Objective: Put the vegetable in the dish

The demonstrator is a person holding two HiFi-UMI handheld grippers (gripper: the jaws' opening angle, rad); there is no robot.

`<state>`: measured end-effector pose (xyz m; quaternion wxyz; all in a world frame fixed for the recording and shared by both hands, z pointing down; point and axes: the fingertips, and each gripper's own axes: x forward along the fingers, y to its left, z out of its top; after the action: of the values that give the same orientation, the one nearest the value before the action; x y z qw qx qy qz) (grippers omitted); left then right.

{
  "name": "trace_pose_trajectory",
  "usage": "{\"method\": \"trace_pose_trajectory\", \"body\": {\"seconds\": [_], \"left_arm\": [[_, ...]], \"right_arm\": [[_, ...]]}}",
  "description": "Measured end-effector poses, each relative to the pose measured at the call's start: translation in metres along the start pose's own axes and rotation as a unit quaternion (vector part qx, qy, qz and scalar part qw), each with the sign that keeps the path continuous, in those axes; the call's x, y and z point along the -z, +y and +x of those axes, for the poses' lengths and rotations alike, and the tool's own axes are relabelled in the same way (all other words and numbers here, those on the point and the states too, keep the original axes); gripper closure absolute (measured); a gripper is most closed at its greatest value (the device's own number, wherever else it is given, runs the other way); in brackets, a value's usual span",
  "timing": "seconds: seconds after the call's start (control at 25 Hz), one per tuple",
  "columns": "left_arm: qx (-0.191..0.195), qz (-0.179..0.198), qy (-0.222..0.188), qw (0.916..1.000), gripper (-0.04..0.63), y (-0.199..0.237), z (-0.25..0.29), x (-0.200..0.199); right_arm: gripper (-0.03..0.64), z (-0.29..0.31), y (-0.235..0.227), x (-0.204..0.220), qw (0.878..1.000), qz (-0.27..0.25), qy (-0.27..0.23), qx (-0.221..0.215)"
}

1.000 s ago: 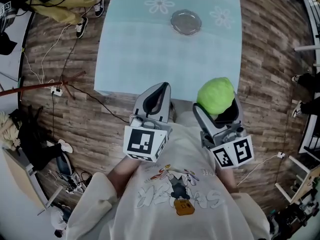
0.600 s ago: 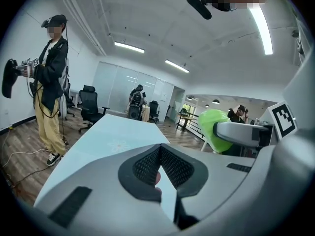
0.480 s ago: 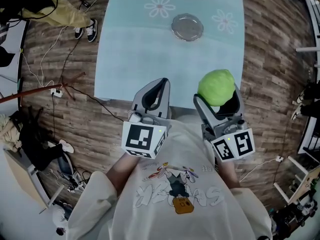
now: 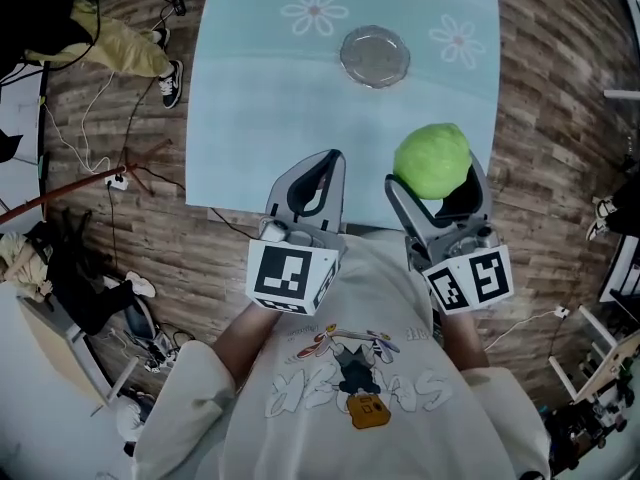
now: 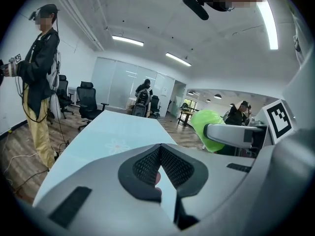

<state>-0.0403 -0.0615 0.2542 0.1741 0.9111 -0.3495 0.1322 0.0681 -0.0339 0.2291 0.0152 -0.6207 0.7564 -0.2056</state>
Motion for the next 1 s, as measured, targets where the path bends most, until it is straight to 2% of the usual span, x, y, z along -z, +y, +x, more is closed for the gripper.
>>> {"method": "trace_pose_trajectory", "body": {"seconds": [0.28,0.44,1.0], "left_arm": [[-0.013,0.005,0.013,0.9998,0.589,0.015,0.033,0.002],[-0.022,-0.024,0.042,0.9986,0.589,0.019,0.055,0.006],[-0.042,-0.036,0.075,0.9956,0.589,0.048,0.120,0.033]], "right_arm": [[0.129,0.034,-0.024,0.005,1.000,-0.010,0.014,-0.004],[0.129,0.053,-0.041,0.010,1.000,-0.006,0.026,-0.008],[0.129,0.113,-0.086,0.040,0.997,-0.004,0.067,-0.024]]}}
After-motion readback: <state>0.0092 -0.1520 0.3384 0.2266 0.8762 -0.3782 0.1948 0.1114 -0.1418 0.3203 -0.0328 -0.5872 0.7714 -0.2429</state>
